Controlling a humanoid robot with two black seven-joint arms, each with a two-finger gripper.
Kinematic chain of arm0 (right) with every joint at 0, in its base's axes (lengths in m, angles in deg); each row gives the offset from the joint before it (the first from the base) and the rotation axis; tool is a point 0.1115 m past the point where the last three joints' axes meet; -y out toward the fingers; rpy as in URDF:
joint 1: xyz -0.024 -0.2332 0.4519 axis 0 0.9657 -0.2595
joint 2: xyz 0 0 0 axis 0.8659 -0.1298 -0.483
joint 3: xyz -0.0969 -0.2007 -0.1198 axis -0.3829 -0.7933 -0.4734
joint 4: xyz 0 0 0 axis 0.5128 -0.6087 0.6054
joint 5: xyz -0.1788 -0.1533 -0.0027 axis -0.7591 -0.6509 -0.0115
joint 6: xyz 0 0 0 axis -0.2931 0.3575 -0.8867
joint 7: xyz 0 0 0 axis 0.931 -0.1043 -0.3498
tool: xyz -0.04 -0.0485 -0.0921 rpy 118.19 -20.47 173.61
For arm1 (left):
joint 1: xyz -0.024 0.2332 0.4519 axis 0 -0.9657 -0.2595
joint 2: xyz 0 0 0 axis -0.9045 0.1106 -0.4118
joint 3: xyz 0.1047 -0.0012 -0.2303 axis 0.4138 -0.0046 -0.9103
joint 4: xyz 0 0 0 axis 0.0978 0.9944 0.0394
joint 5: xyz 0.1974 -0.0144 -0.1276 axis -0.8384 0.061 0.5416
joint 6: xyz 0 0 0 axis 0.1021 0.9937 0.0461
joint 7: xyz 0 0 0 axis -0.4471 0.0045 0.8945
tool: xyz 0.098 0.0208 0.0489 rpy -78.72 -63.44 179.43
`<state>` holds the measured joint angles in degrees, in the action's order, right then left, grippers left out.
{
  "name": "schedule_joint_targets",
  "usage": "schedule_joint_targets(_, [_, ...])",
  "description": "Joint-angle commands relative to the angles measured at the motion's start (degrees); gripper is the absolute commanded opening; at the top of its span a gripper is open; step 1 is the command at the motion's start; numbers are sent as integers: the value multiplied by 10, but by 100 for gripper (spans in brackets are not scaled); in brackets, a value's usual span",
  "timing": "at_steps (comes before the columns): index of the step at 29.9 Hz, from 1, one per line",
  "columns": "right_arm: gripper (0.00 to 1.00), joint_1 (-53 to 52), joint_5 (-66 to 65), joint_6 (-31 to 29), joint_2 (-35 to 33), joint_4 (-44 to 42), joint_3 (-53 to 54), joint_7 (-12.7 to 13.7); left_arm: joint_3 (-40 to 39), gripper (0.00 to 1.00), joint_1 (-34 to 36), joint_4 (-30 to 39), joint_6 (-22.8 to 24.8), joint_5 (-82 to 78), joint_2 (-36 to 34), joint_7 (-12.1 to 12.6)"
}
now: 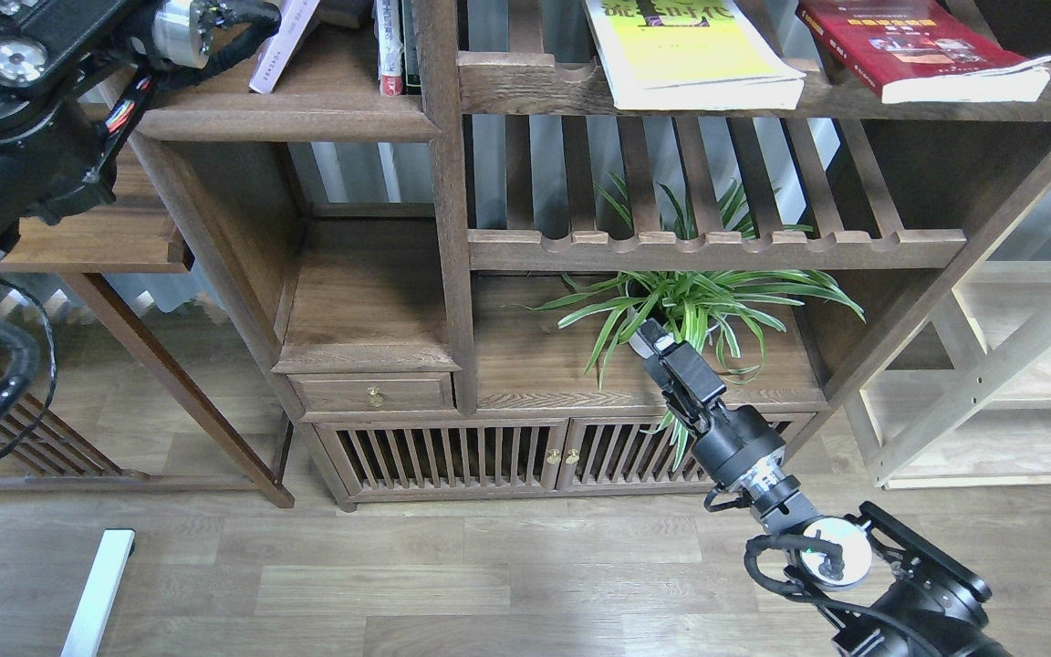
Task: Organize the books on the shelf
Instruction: 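Withdraw the left gripper and raise the right gripper toward the top shelf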
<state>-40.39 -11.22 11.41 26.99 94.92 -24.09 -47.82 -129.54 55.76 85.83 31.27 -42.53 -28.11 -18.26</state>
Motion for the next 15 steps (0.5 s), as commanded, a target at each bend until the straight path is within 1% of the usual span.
schedule_joint_targets(1, [98,0,1,0,-3,0,3,0,-20,86,-13,45,0,0,-11,0])
schedule_joint_targets(5, [99,1,3,0,-8,0,9,-1,-52,89,-31,86,0,0,-12,-3])
schedule_joint_targets(6, [99,1,4,0,-8,0,12,-1,-61,91,-34,97,0,0,-13,-6])
schedule_joint_targets(10, [99,-1,5,0,-8,4,26,-1,-86,98,-56,152,0,0,-14,-32])
schedule_joint_targets(13, [99,-2,6,0,-12,5,31,-1,-116,98,-102,207,0,1,-13,-46])
schedule_joint_targets(15, [99,1,6,0,-14,6,41,-1,-137,99,-149,249,0,1,-14,-62])
